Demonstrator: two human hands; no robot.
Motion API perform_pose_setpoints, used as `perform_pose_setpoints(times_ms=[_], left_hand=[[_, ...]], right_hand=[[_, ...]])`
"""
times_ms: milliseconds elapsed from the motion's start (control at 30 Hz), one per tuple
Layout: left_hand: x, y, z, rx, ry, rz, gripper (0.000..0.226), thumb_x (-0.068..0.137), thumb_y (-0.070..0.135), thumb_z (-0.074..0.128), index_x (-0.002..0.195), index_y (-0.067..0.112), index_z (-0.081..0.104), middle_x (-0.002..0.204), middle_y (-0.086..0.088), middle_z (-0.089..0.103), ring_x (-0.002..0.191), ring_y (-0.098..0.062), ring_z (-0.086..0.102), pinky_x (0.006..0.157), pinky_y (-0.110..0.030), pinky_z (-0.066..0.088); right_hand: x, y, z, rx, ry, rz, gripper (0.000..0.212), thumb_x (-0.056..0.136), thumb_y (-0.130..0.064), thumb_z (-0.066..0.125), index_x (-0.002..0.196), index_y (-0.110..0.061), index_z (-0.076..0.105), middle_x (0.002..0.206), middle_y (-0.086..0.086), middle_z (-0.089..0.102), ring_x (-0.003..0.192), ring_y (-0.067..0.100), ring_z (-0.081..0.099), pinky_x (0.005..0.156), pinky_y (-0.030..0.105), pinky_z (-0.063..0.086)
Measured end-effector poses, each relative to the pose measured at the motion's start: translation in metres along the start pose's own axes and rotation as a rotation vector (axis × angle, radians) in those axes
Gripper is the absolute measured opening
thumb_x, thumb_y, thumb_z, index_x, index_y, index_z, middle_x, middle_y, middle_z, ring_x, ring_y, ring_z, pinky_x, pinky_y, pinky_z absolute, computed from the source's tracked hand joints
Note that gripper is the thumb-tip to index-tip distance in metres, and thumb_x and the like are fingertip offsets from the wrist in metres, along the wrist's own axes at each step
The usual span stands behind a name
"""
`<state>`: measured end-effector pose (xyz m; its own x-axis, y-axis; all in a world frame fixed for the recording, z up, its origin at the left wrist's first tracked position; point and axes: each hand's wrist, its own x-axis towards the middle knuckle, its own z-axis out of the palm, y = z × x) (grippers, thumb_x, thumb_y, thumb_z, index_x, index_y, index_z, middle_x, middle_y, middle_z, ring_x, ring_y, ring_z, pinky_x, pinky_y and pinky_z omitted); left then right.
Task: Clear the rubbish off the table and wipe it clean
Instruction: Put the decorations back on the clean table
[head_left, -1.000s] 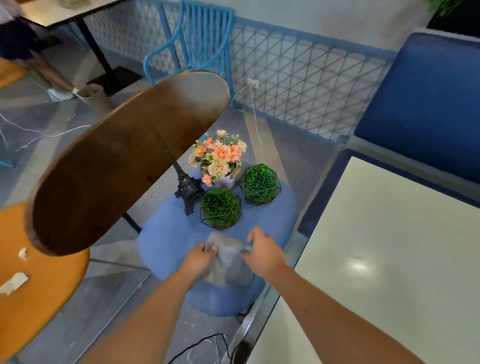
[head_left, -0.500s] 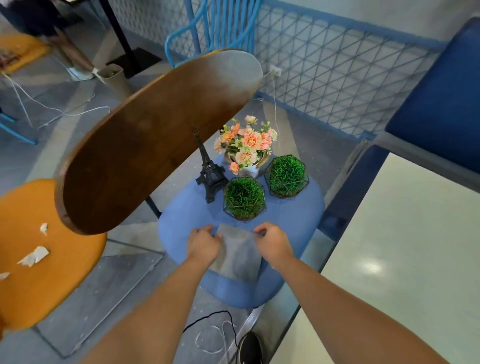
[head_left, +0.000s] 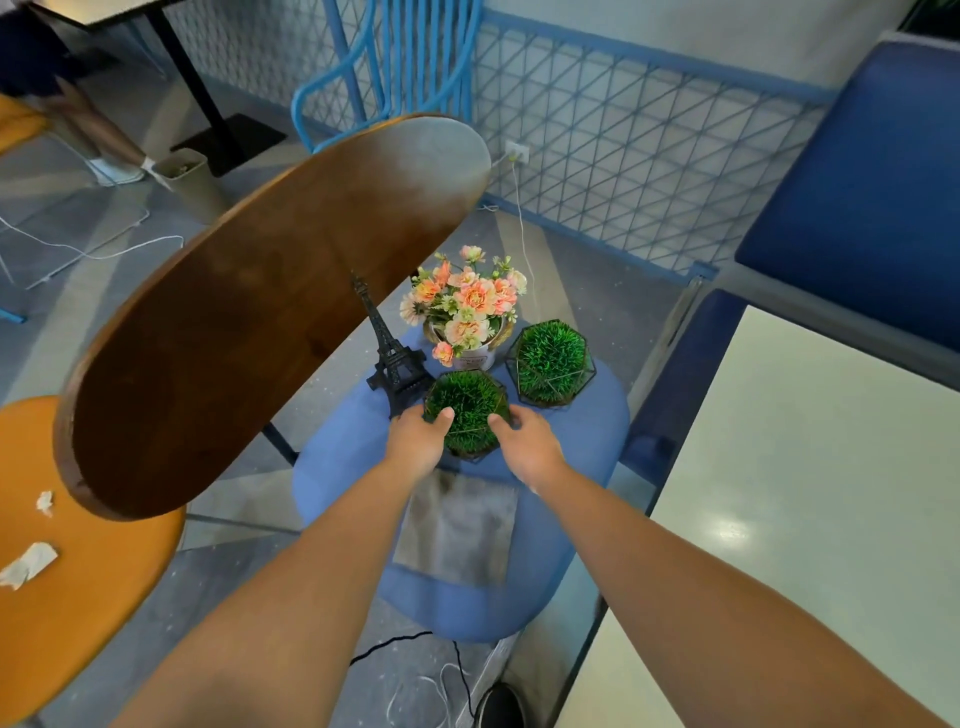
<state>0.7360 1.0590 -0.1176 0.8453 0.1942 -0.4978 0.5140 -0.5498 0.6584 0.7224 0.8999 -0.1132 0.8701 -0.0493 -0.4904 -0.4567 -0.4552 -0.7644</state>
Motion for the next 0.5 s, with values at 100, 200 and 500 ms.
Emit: perform_pose_setpoints(times_ms=[100,200,500], left_hand=[[0.003,-0.005,0.005,-0.109,0.009,0.031,0.033,0.091,0.034,0.065,0.112,0.009,0.068,0.110,-0.013,0.070,0.111,-0.032,0.060,0.097,-0.048,0.049],[-0.003,0.003,0.007,-0.227,0.034,0.051,0.021,0.090,0.024,0.068,0.104,0.008,0.071,0.105,-0.011,0.071,0.104,-0.029,0.064,0.095,-0.042,0.051],[-0.061,0.050,0.010,-0.348,0.137,0.277,0.063,0.088,0.044,0.067,0.050,0.021,0.023,0.047,0.005,0.018,0.044,-0.013,0.018,0.056,-0.030,0.018]], right_hand=[[-0.003,0.003,0.006,0.149,0.011,0.021,0.055,0.093,-0.043,0.058,0.140,-0.018,0.046,0.141,0.004,0.049,0.126,0.022,0.050,0.106,0.041,0.042],[-0.009,0.001,0.003,0.223,0.079,0.020,0.051,0.093,-0.041,0.060,0.137,-0.019,0.047,0.139,0.005,0.049,0.124,0.021,0.051,0.101,0.037,0.044],[-0.045,-0.002,-0.039,0.307,0.229,-0.017,0.041,0.093,-0.043,0.060,0.129,-0.025,0.054,0.127,0.004,0.054,0.095,0.013,0.055,0.077,0.026,0.040]])
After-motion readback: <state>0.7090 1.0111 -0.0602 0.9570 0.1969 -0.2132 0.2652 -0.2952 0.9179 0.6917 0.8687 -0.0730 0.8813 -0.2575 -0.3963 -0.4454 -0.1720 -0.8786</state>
